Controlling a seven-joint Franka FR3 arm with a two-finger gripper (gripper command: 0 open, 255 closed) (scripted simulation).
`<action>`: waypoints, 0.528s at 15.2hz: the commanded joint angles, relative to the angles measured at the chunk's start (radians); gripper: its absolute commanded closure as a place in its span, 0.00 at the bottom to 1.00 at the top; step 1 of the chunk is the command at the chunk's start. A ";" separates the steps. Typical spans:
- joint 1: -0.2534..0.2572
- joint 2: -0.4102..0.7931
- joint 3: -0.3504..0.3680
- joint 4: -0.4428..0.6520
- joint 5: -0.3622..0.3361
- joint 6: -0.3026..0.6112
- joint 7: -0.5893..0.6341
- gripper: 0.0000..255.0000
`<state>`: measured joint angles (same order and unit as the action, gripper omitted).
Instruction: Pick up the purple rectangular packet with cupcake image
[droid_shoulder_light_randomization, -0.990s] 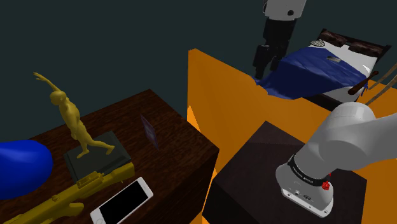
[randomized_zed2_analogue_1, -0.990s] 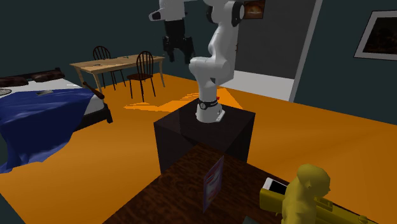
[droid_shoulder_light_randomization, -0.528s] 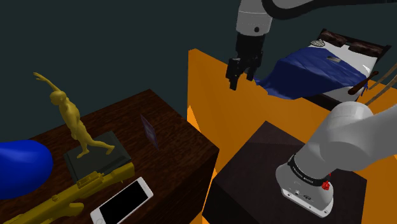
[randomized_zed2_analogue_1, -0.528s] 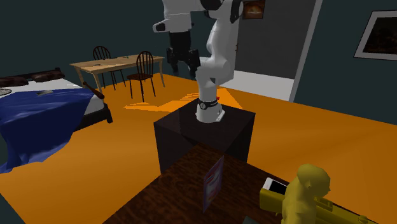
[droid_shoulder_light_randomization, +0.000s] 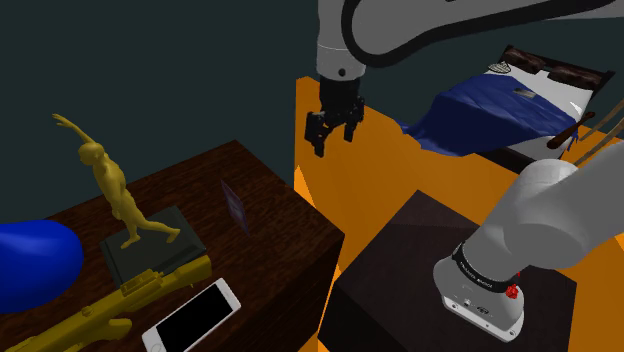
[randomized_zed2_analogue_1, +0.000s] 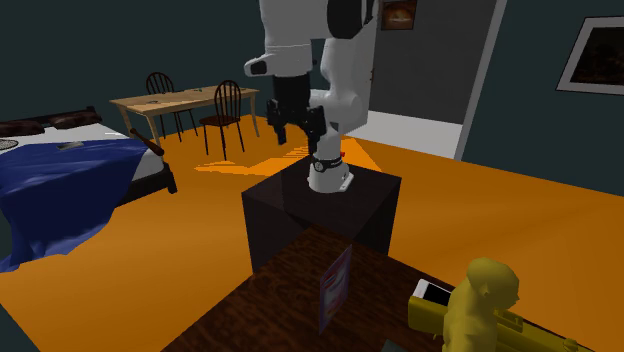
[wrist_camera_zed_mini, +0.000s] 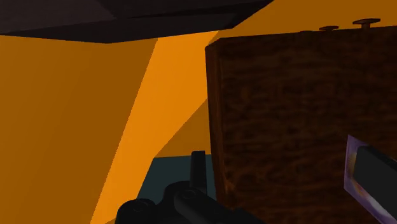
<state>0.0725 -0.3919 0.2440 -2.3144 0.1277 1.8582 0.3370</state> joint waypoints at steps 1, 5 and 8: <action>0.005 0.073 0.030 0.038 -0.005 0.044 0.037 0.00; 0.015 0.215 0.079 0.121 -0.035 0.114 0.109 0.00; 0.026 0.326 0.110 0.197 -0.073 0.154 0.168 0.00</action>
<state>0.0937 -0.1028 0.3428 -2.1325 0.0672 1.9878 0.4843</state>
